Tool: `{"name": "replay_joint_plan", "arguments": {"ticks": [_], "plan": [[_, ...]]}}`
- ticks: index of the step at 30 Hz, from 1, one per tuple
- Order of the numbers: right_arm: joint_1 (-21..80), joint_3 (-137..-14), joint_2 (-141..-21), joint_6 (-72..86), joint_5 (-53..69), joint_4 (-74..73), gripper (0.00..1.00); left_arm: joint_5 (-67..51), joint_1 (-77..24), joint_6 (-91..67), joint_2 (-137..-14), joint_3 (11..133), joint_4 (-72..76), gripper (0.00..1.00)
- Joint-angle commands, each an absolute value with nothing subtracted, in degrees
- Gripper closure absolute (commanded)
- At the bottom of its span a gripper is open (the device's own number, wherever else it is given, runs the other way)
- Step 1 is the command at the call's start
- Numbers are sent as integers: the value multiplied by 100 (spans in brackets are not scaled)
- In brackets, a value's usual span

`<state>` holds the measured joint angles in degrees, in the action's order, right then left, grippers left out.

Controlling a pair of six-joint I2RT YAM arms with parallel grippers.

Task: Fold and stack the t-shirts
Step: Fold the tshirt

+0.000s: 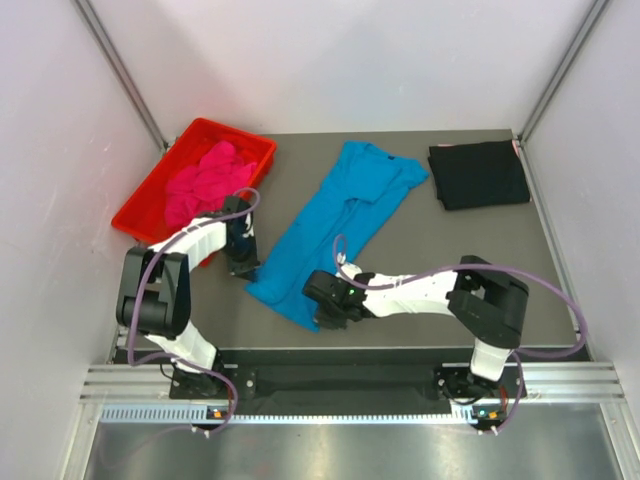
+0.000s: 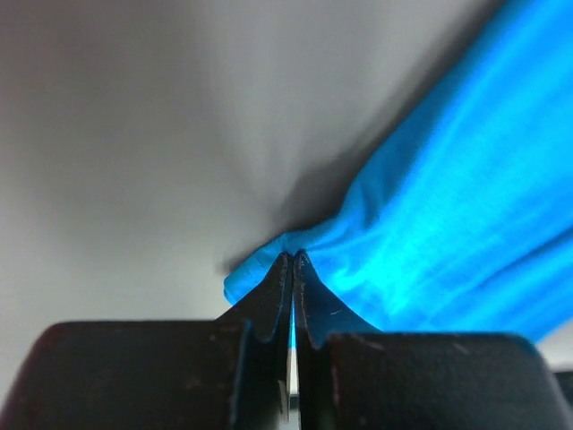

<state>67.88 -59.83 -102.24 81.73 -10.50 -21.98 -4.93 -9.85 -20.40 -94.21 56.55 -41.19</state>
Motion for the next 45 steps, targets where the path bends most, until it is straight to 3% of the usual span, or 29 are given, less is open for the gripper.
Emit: {"name": "replay_joint_plan", "arguments": {"ticks": [1, 3, 6, 11, 15, 25, 28, 29, 31, 32, 35, 38, 43, 45], "plan": [[6847, -5583, -9555, 7630, -1240, -2751, 100, -1509, -1010, -2152, -8834, 5336, -4175, 99], [6873, -5441, -9326, 7559, -1204, -2890, 100, -1994, -1081, -2285, -8605, 5056, -4114, 98], [6882, -4994, -8992, 7515, -1099, -2744, 100, -2642, -1239, -2478, -8385, 4573, -3938, 83], [6952, -4044, -8316, 7655, -879, -2549, 100, -2531, -1714, -2672, -8210, 4719, -4315, 84], [7057, -3718, -7771, 7708, -1019, -2759, 100, -1610, -1740, -2654, -7981, 5097, -4667, 80], [7154, -3314, -6900, 7927, -1045, -3550, 100, -2460, -1714, -2655, -8270, 6230, -4087, 73], [7233, -3296, -6392, 7945, -1326, -3902, 84, -2532, -1688, -2514, -8594, 6740, -3649, 69], [7225, -3339, -6285, 7911, -1423, -3989, 67, -2644, -1670, -2453, -8709, 7028, -3526, 68], [7163, -3602, -6092, 7613, -1827, -4157, 52, -2733, -1617, -2400, -9129, 7372, -3254, 67], [6937, -3717, -5960, 7463, -1924, -4157, 43, -2733, -1600, -2330, -9297, 7774, -3200, 67], [5737, -4060, -5784, 6200, -1759, -3790, 36, -2777, -1582, -2154, -10105, 8646, -3085, 66], [4025, -4454, -5809, 4200, -855, -2920, 37, -3005, -1521, -2118, -11028, 9464, -3093, 66], [1754, -5465, -7108, 2796, 779, -2031, 41, -2900, -1486, -1837, -12180, 10344, -3428, 66], [1347, -6027, -7670, 2593, 1614, -1838, 42, -3014, -1415, -1828, -12531, 10502, -3340, 66]]}}
